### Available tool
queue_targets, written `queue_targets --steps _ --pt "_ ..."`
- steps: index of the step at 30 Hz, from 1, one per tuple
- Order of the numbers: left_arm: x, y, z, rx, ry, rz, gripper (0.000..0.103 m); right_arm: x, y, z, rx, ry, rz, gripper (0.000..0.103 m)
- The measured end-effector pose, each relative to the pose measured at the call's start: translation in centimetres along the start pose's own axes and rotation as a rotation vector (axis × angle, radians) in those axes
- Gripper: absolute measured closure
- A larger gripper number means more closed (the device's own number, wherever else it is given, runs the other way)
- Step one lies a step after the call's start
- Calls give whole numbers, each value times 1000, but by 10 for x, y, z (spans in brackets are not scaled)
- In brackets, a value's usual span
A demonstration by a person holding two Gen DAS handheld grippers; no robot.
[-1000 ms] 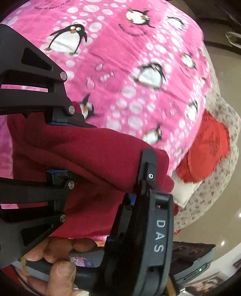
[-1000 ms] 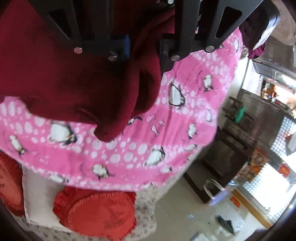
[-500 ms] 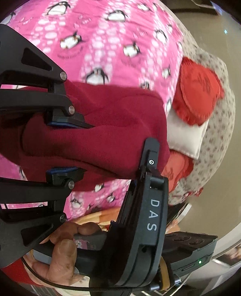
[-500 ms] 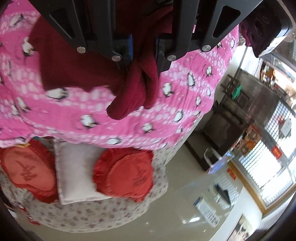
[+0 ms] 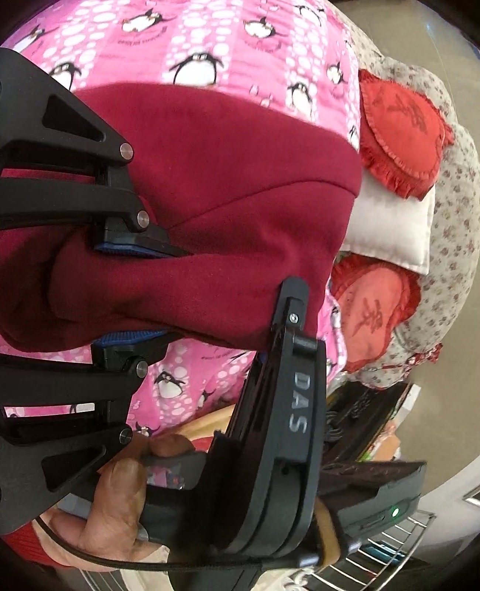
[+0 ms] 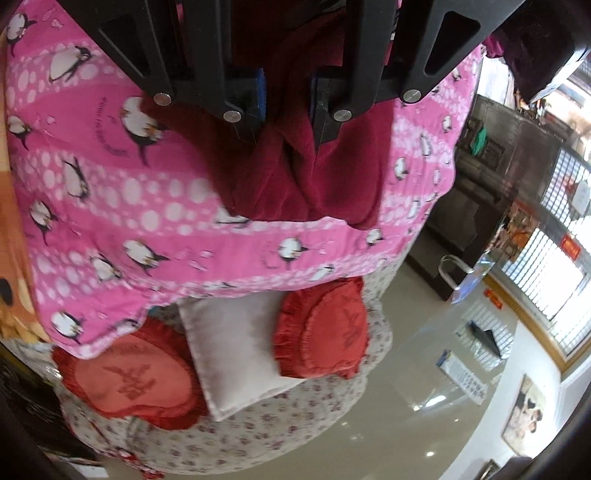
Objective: Fold small clothes
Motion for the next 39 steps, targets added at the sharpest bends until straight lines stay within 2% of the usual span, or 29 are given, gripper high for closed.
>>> queue_targets --steps 6,10,13,14,15,17,21,23,29,31,32,33,34,37,39 --pt "-13 17 -8 17 38 51 72 -15 23 -38 -68 37 55 88" --pt "-14 -8 -17 -25 116 52 70 -18 36 -46 -96 32 71 88" --pt "-13 -38 -5 -34 157 35 68 -18 35 -54 -72 90 67 88" --pt "-13 -47 3 -27 163 28 66 -18 31 -56 -71 104 62 82" --pt "-13 -54 11 -17 164 24 65 -18 25 -56 -73 113 55 71" --pt "-14 -66 36 26 154 18 64 -21 4 -54 -90 120 29 58" --pt "-21 -73 77 139 148 -4 64 -39 -43 -42 -10 155 -2 53" --pt "-27 -68 90 176 136 7 64 -55 -55 -35 10 159 16 52" --pt "-42 -49 102 209 103 12 64 -98 -47 -20 19 178 79 52" --pt "-43 -47 100 214 109 5 64 -103 -44 -20 27 208 58 52" --pt "-44 -46 98 214 109 7 64 -105 -43 -21 43 219 44 60" --pt "-44 -44 98 214 107 13 64 -106 -42 -19 44 199 42 79" --pt "-44 -45 97 211 106 16 64 -106 -42 -15 11 147 42 86" --pt "-44 -47 97 180 100 23 62 -105 -56 -9 -56 41 11 92" --pt "-48 -43 99 164 81 35 50 -108 -60 -15 -104 9 11 93"
Point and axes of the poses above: each gripper's, at about its wrist camera, not at the fingertips, and y roughly the way its jaws point, z to its left, x to its top, the point moved 1 cm from there along y, roughly the way its jaws point, and after that the axes turned 10 degrees about -z, right-handed, at the moved point
